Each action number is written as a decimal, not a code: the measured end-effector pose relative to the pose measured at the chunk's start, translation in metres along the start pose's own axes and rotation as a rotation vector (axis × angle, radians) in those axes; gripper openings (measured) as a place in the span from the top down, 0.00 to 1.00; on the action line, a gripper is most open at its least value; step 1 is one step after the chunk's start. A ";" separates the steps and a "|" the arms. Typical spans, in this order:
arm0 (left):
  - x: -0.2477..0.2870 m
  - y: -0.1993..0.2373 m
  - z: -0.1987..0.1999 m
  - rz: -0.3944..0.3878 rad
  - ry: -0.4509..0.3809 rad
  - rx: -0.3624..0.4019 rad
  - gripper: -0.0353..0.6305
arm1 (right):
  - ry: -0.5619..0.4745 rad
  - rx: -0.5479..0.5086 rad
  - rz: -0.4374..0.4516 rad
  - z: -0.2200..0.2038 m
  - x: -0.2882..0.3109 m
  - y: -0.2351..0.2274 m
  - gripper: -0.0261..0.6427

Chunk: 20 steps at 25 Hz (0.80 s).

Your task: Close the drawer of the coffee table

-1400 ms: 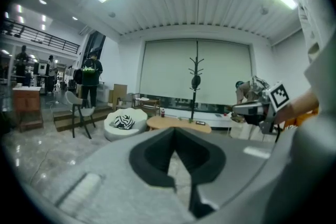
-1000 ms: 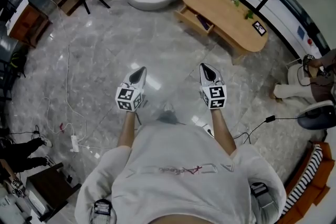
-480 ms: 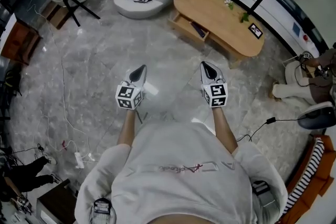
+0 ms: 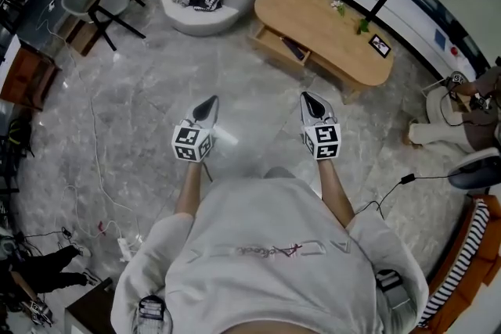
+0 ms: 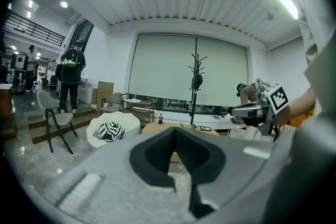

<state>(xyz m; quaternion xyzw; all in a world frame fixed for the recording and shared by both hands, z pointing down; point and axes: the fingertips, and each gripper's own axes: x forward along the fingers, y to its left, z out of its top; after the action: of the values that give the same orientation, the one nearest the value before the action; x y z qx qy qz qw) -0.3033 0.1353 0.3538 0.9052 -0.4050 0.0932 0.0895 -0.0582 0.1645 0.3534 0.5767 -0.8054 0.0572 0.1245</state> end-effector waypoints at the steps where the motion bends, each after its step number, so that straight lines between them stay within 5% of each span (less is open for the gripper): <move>1: 0.001 -0.001 0.001 -0.003 -0.002 0.001 0.95 | 0.002 0.002 -0.003 -0.001 -0.001 -0.001 0.96; 20: 0.028 0.014 0.001 0.007 -0.008 0.016 0.95 | -0.002 0.009 -0.021 -0.011 0.015 -0.021 0.96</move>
<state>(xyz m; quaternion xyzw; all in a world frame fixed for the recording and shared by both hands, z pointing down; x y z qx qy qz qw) -0.2952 0.1056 0.3605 0.9047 -0.4079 0.0933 0.0804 -0.0412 0.1464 0.3672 0.5858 -0.7991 0.0590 0.1215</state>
